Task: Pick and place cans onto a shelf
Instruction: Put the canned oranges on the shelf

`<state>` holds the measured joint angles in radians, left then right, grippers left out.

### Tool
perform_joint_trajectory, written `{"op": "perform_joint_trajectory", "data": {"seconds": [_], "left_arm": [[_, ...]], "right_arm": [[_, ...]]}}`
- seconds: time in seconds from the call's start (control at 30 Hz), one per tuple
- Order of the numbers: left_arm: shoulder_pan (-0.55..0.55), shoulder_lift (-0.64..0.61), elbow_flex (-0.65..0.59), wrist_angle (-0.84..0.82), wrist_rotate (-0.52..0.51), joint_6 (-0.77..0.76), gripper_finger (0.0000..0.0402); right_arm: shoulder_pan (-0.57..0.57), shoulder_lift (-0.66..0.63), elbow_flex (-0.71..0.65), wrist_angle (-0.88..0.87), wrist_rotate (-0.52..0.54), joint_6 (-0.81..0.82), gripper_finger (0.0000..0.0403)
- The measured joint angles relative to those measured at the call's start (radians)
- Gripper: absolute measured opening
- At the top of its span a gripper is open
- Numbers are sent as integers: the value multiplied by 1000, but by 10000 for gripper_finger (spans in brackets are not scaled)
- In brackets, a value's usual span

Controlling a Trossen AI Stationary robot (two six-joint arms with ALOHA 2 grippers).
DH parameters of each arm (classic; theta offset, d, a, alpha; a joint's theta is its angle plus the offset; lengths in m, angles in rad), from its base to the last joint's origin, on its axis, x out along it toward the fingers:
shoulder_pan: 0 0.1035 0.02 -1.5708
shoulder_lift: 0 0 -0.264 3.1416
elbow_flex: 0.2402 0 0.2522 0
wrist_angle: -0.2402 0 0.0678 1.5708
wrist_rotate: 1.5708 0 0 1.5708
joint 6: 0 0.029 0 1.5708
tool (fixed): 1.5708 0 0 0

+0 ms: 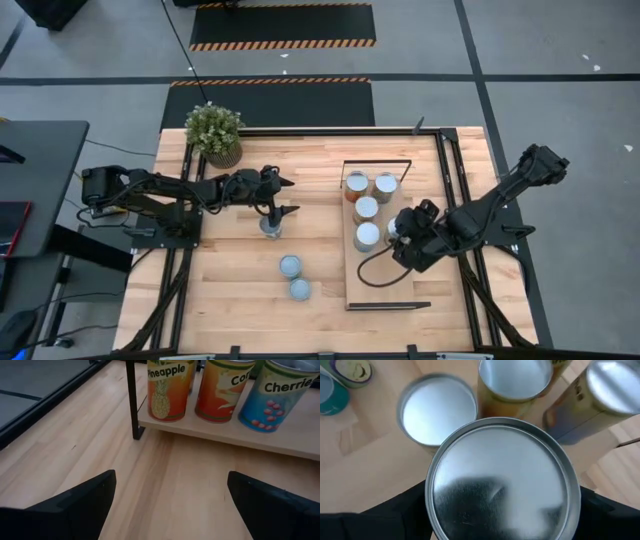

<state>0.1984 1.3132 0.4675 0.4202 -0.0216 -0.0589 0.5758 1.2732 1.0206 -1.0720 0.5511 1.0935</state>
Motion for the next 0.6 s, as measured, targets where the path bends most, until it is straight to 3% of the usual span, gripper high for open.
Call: {"op": "perform_joint_trajectory", "data": {"seconds": [0.3, 0.6], "left_arm": [[1, 0, 0, 0, -29, 30, 389], [1, 0, 0, 0, -29, 19, 389]], "right_arm": [[-1, 0, -154, 149, 31, 34, 332], [-39, 0, -215, 247, -6, 30, 364]]}}
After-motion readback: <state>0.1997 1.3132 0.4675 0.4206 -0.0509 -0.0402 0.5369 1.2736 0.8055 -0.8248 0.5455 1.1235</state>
